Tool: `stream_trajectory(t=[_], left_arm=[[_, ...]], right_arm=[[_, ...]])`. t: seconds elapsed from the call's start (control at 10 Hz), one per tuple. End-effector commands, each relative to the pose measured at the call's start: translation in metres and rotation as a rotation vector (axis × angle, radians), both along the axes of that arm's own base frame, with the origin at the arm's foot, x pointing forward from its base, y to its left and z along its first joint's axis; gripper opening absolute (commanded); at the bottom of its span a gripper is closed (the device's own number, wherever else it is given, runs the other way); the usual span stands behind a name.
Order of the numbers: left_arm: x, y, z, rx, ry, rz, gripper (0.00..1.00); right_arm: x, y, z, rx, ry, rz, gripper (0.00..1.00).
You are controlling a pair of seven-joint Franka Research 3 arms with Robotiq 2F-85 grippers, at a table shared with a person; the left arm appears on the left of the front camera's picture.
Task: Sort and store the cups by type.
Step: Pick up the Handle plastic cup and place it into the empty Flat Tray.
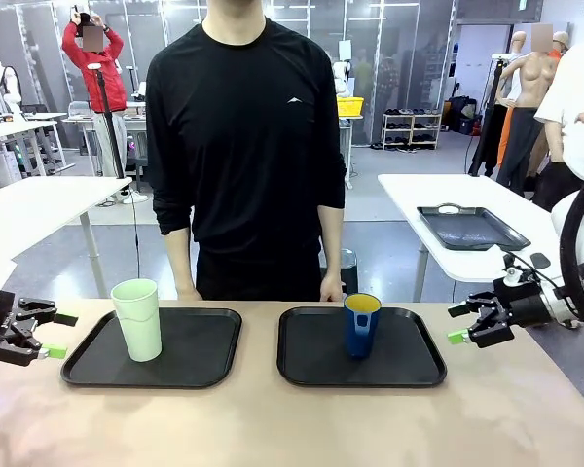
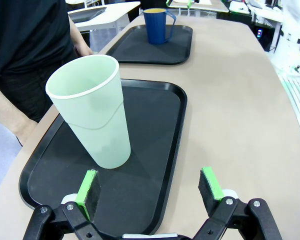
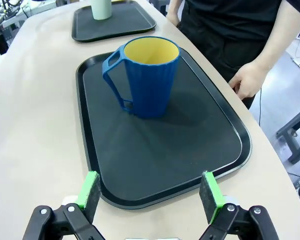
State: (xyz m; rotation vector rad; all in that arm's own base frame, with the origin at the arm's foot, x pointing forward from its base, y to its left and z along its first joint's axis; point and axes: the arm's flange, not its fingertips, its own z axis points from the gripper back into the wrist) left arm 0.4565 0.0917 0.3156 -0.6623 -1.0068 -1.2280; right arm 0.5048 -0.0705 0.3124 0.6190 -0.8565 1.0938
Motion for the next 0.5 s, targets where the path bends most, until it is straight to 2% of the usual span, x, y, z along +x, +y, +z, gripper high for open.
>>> stream_trajectory(t=[0.0,0.4], left_arm=[[0.0030,0.0013,0.0003,-0.012,-0.010,-0.014,1.00],[0.0030,0.0013,0.0003,-0.012,-0.010,-0.014,1.00]], right_arm=[[0.0050,-0.0012,-0.0006,0.015,-0.019,0.004,1.00],[0.0050,-0.0012,-0.0006,0.015,-0.019,0.004,1.00]])
